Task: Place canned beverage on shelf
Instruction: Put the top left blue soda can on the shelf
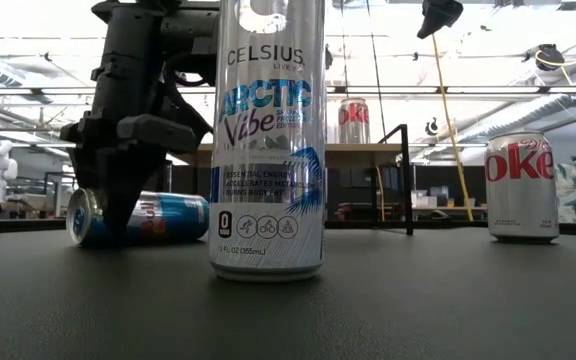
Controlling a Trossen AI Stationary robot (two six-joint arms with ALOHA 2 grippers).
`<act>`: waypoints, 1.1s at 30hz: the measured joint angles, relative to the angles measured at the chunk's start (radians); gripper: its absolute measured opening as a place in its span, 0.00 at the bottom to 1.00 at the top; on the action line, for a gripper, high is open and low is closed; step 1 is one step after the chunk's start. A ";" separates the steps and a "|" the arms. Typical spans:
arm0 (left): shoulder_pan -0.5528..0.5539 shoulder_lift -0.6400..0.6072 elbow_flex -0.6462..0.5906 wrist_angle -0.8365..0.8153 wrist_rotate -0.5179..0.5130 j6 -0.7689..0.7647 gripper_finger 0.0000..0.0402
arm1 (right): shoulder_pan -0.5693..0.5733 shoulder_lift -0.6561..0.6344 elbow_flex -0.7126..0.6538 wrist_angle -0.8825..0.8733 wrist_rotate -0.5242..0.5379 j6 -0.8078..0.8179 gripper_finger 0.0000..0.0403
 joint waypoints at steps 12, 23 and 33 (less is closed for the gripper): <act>0.002 0.015 -0.008 0.011 -0.004 -0.001 0.67 | 0.000 0.000 0.000 -0.001 0.000 0.000 0.70; 0.003 0.082 -0.001 0.022 0.003 0.025 0.68 | 0.000 0.000 0.000 -0.001 0.000 -0.005 0.70; 0.002 0.054 -0.002 -0.005 0.022 0.095 0.53 | 0.000 0.000 0.000 -0.001 0.000 -0.011 0.70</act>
